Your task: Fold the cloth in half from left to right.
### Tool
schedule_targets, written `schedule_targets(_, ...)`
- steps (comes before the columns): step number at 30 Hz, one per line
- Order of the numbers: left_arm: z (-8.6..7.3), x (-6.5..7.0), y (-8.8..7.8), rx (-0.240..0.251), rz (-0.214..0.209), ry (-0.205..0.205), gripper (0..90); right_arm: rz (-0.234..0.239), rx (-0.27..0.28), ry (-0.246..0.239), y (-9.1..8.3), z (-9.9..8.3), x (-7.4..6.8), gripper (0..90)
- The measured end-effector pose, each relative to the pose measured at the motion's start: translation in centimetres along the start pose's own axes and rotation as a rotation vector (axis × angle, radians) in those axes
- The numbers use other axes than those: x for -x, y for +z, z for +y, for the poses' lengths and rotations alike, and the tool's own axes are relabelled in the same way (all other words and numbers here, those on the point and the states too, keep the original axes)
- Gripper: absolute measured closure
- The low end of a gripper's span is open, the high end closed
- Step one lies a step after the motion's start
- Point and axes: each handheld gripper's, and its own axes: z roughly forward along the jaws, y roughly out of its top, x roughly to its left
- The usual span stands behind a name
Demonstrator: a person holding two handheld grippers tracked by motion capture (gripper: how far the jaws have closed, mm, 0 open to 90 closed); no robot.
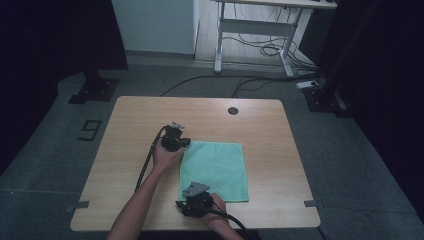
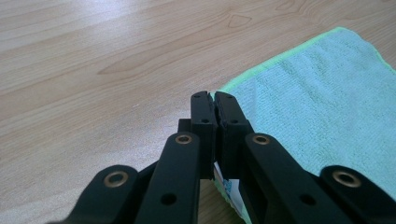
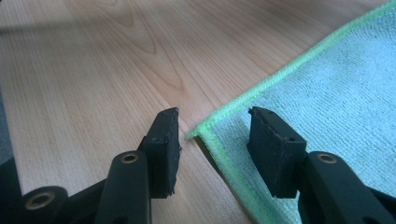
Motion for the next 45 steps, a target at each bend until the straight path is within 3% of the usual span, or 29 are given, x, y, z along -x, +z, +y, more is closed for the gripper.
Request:
schedule_targets(4, 0.0, 0.0, -0.2, 0.0, 0.004, 0.003, 87.4, -0.015, -0.002, 0.002, -0.1, 0.0, 0.1, 60.6)
schedule_targets(10, 0.1, 0.2, -0.4, 0.006, 0.003, 0.006, 87.8, -0.056, 0.004, 0.008, -0.4, -0.3, 0.2, 81.8)
schedule_targets(12, 0.1, 0.3, -0.5, 0.009, 0.002, 0.008, 87.9, -0.055, 0.019, 0.013, -0.5, -0.3, 0.1, 84.4)
schedule_targets(19, 0.6, 0.6, -1.4, 0.028, -0.001, 0.009, 88.0, -0.036, 0.08, 0.038, -1.5, 0.1, 0.0, 85.2)
schedule_targets(34, 3.5, 2.1, -5.8, 0.078, 0.009, 0.053, 88.1, -0.014, 0.235, 0.092, -4.7, 2.2, 0.2, 85.2)
schedule_targets(45, 2.7, 1.6, -4.6, 0.044, 0.006, 0.025, 88.0, -0.001, 0.19, 0.086, -3.3, 1.7, -0.3, 84.9)
